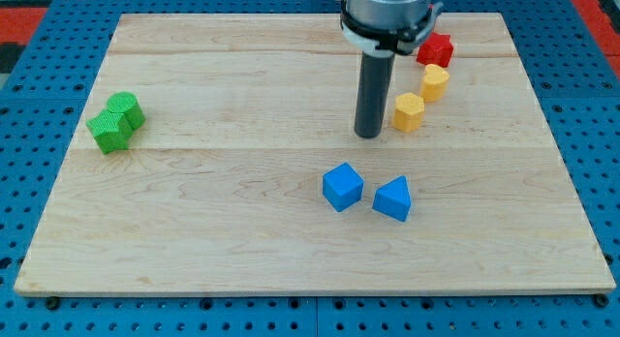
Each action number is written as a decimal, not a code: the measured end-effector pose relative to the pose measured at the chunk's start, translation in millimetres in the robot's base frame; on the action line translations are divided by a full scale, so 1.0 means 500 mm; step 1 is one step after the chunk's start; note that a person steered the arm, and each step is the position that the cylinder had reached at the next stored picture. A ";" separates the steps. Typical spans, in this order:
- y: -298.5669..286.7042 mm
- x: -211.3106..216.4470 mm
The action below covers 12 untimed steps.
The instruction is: Place blue triangle below yellow hexagon
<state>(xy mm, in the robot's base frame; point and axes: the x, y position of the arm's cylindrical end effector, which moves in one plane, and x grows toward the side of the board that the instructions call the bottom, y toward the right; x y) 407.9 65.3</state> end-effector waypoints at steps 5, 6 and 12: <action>0.144 0.118; 0.227 0.178; 0.023 0.176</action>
<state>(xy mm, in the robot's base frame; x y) 496.0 76.7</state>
